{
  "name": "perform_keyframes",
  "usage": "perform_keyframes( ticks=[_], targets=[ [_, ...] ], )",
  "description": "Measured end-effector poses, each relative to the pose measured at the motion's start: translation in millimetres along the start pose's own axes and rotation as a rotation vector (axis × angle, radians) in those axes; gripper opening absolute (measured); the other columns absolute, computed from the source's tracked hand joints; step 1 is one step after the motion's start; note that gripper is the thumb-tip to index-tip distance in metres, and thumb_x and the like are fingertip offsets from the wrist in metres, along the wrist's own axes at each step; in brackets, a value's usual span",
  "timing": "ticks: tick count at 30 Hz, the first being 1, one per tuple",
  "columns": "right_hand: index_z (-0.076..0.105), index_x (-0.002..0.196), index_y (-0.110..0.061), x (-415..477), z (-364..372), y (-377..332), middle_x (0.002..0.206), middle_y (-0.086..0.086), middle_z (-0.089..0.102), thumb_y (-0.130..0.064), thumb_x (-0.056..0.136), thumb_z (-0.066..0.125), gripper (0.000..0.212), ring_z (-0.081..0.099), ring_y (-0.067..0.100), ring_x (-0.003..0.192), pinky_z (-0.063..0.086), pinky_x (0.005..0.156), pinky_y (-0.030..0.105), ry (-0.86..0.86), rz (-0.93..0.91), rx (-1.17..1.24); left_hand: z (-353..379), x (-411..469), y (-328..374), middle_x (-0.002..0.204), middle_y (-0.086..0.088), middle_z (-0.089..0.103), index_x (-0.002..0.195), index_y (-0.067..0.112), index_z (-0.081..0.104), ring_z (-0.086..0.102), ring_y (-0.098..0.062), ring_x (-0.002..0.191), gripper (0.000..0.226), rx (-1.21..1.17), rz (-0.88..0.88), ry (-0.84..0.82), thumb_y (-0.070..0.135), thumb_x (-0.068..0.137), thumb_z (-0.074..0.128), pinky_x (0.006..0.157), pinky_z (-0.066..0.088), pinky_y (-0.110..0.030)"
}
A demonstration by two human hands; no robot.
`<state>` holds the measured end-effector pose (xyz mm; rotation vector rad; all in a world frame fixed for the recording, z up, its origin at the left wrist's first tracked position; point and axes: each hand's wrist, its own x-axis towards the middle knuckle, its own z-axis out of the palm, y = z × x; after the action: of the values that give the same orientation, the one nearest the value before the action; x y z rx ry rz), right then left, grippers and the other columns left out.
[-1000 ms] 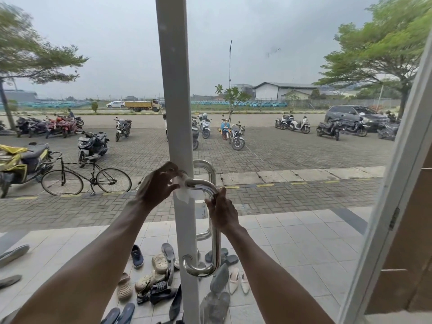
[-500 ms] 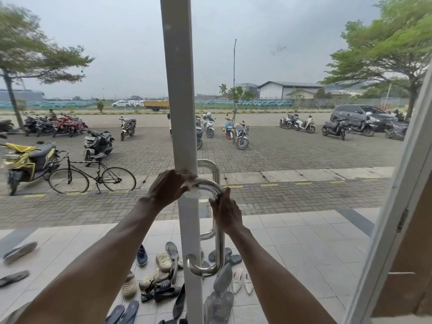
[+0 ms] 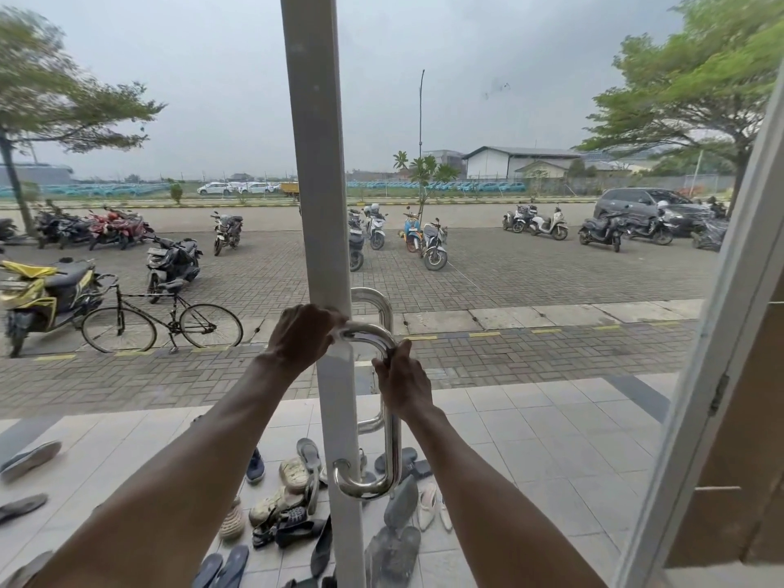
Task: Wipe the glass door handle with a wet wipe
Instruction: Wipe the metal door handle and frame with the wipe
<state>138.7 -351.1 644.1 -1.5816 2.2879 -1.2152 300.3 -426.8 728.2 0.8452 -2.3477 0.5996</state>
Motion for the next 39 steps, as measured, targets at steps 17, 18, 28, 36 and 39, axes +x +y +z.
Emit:
perform_keyframes(
  ticks=[17,18,28,36,39],
  targets=[
    [0.034,0.121,-0.008,-1.6,-2.5,-2.9,0.109,0.019,0.068,-0.04,0.1,0.049,0.04,0.065,0.039,0.1,0.049,0.079,0.044,-0.02,0.026,-0.014,-6.0,2.2,38.2,0.089,-0.003,0.078,0.112,0.031,0.073,0.075,-0.027,0.078,0.039,0.13,0.056,0.054,0.038,0.074,0.083,0.065,0.058,-0.034],
    [0.034,0.122,-0.008,-1.0,-2.9,-1.8,0.109,0.019,0.068,-0.04,0.1,0.049,0.041,0.064,0.039,0.101,0.049,0.079,0.044,-0.024,0.028,-0.018,-4.7,2.8,33.4,0.09,-0.003,0.078,0.111,0.032,0.073,0.075,-0.027,0.08,0.04,0.13,0.055,0.056,0.041,0.074,0.083,0.066,0.058,-0.035],
    [0.027,0.139,-0.003,3.2,3.6,3.2,0.12,0.021,0.065,-0.041,0.099,0.05,0.06,0.062,0.039,0.109,0.049,0.087,0.044,-0.028,0.034,-0.022,8.9,-4.1,40.0,0.092,-0.005,0.077,0.111,0.024,0.074,0.073,-0.029,0.081,0.044,0.067,-0.04,0.015,0.031,0.069,0.088,0.065,0.058,-0.035],
    [0.031,0.129,-0.006,4.5,2.3,5.5,0.114,0.02,0.067,-0.041,0.098,0.053,0.051,0.063,0.04,0.105,0.05,0.084,0.046,-0.038,0.025,0.007,15.7,-4.0,13.4,0.102,0.0,0.078,0.11,0.023,0.075,0.073,-0.019,0.098,0.044,0.049,-0.005,0.062,0.04,0.07,0.086,0.106,0.046,-0.041],
    [0.033,0.126,-0.008,4.3,3.4,6.5,0.111,0.019,0.068,-0.041,0.097,0.054,0.049,0.064,0.04,0.104,0.049,0.083,0.045,-0.038,0.03,0.037,18.5,-1.5,7.0,0.105,0.0,0.077,0.109,0.023,0.076,0.074,-0.016,0.098,0.043,0.063,-0.011,0.045,0.043,0.071,0.084,0.119,0.03,-0.042]
  ],
)
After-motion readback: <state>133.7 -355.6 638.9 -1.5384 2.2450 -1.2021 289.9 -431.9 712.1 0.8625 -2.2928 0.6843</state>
